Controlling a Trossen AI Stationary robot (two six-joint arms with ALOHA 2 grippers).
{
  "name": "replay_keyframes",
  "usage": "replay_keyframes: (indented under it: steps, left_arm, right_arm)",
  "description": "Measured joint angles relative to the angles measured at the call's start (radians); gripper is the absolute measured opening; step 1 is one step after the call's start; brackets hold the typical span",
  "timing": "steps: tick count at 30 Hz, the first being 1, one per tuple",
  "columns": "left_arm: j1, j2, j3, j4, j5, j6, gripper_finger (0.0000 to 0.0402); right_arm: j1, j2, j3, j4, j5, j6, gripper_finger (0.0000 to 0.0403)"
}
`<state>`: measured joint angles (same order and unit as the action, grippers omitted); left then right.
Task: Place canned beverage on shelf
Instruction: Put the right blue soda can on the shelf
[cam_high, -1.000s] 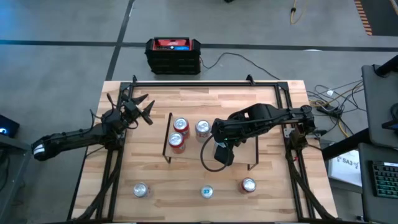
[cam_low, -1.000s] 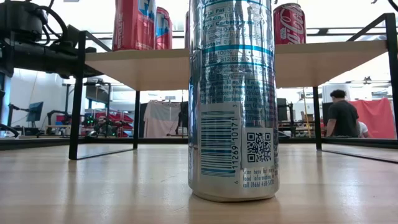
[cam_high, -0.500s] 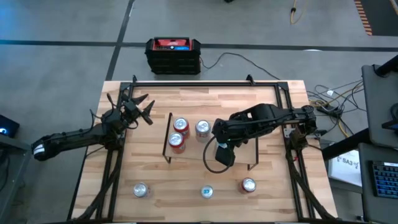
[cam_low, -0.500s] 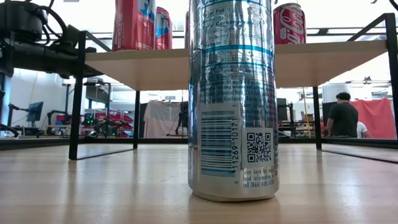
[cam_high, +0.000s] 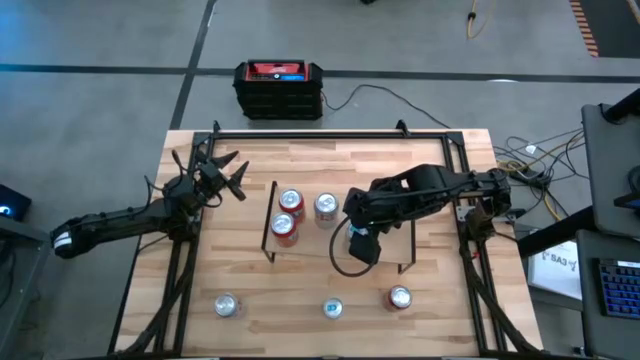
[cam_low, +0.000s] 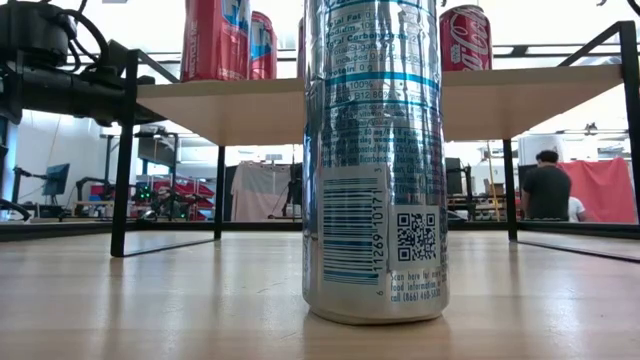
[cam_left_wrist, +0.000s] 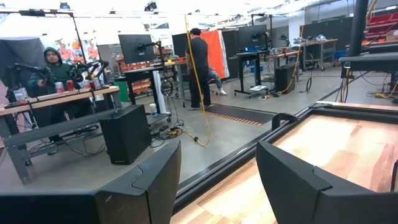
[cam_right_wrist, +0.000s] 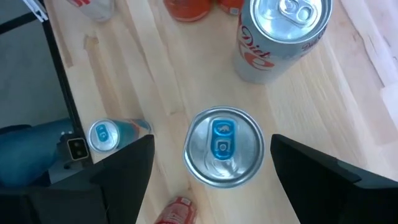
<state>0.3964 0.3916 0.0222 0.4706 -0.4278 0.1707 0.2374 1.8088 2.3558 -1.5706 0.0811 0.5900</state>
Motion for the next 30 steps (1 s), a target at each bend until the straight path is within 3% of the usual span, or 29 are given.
replay_keyframes:
  steps: [13, 30]
  left_arm:
    - [0.000, 0.000, 0.000, 0.000, 0.000, 0.000, 0.0195]
    - [0.000, 0.000, 0.000, 0.000, 0.000, 0.000, 0.0195]
  right_arm:
    - [-0.006, 0.013, -0.014, 0.000, 0.030, 0.037, 0.0311]
    - [-0.007, 0.013, -0.058, 0.001, 0.060, -0.029, 0.0311]
